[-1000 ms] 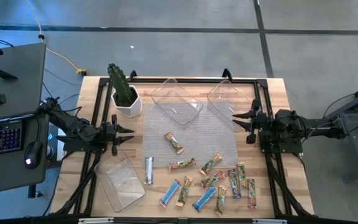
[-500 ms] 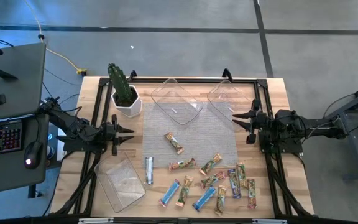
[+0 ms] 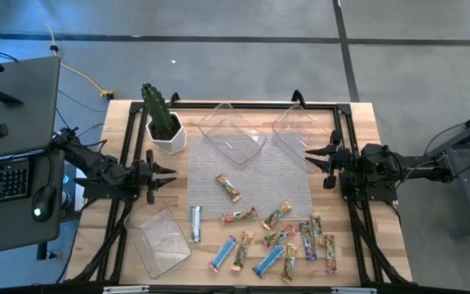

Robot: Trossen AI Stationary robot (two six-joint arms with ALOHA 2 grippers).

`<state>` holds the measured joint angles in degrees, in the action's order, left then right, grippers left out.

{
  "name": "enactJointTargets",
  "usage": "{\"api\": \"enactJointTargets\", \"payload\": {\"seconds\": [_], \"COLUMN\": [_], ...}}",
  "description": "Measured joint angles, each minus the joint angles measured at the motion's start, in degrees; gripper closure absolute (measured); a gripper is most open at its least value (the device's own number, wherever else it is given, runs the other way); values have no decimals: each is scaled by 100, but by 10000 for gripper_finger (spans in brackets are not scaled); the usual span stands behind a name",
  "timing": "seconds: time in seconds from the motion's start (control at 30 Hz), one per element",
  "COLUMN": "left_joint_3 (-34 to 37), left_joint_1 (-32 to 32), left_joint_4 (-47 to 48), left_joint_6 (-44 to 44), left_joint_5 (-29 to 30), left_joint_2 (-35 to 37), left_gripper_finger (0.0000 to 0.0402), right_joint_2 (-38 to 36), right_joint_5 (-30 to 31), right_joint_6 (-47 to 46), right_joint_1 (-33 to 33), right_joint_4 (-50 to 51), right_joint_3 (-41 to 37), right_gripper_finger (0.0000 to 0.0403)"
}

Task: Pick and place Granola Bars by type
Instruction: Put the yellow granola bar into the top right transparent bin

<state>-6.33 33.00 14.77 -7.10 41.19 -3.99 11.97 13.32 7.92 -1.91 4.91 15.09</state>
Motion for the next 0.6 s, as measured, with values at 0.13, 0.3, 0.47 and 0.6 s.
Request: {"api": "enactJointTargets", "payload": {"seconds": [0.13, 0.3, 0.47, 0.6], "left_joint_3": [0, 0, 0, 0], "left_joint_1": [1, -1, -1, -1], "left_joint_4": [-360, -1569, -2836, -3325], "left_joint_6": [-137, -515, 126, 381], "left_joint_5": [48, 89, 607, 1240], "left_joint_2": [-2, -2, -2, 0], "left_gripper_finger": [301, 301, 301, 301], "right_joint_2": [1, 0, 0, -1], "right_joint_5": [0, 0, 0, 0], "right_joint_6": [1, 0, -1, 1], "right_joint_1": [0, 0, 0, 0], "right_joint_4": [0, -2, 0, -1], "right_joint_3": [0, 0, 0, 0], "right_gripper_finger": [329, 329, 329, 329]}}
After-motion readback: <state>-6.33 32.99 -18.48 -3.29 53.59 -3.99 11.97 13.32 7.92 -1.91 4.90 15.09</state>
